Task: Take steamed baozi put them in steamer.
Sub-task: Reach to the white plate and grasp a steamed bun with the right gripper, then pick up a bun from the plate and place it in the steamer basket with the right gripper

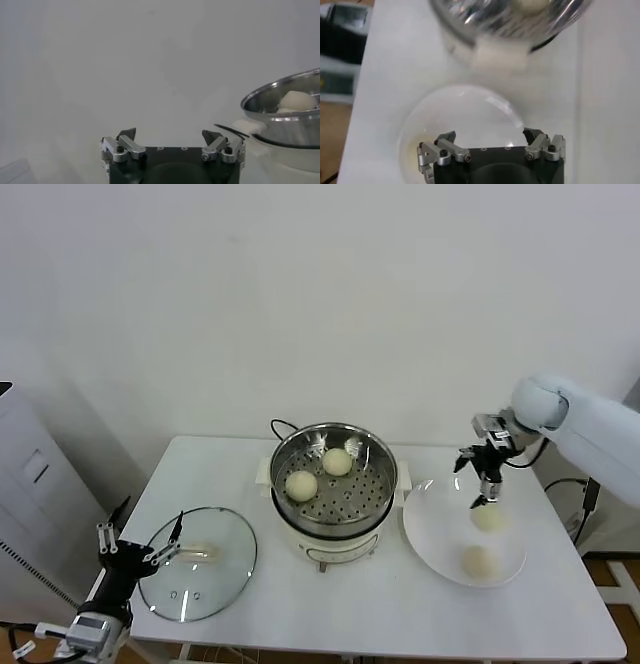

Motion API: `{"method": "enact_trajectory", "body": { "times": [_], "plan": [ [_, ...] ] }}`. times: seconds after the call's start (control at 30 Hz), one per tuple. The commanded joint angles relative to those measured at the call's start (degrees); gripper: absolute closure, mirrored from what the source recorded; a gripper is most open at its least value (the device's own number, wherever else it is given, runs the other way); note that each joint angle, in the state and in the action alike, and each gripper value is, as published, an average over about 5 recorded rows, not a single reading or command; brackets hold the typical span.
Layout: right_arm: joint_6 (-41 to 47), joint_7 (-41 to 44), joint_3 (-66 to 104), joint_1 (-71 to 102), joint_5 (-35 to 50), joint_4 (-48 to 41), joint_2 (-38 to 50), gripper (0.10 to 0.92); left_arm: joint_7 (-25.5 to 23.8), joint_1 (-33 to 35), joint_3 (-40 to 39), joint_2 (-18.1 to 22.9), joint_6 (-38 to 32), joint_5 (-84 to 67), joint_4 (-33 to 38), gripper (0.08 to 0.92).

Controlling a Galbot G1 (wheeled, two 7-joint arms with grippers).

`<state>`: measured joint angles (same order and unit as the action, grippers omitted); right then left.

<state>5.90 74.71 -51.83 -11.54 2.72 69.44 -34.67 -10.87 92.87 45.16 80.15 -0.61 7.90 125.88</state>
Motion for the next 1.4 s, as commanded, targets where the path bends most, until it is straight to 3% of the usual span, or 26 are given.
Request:
{"method": "enact_trajectory", "body": {
  "times": [0.03, 0.77, 1.17, 1.4],
  "plan": [
    [-3.14, 1.03, 9.81, 16.06, -8.6, 0.88, 4.39, 0.203, 0.02, 0.07, -0.17, 0.55, -0.02, 0.62, -0.25, 0.177],
    [-2.56, -2.44, 7.1, 16.55, -8.22, -1.82, -0.72, 0.218, -0.24, 0.67, 0.5, 1.23, -0.67, 0.63, -0.64, 0.177],
    [-2.76, -2.08, 6.67, 14.14, -9.07, -1.58, -0.27, 0.47, -0.24, 0.6, 0.42, 1.25, -0.62, 0.68, -0.4, 0.177],
    [-4.26, -0.63, -0.78, -0.95, -2.22, -2.64, -1.54, 0.529, -0.14, 0.43, 0.79, 0.99, -0.45, 0.36, -0.25, 0.177]
  ]
}}
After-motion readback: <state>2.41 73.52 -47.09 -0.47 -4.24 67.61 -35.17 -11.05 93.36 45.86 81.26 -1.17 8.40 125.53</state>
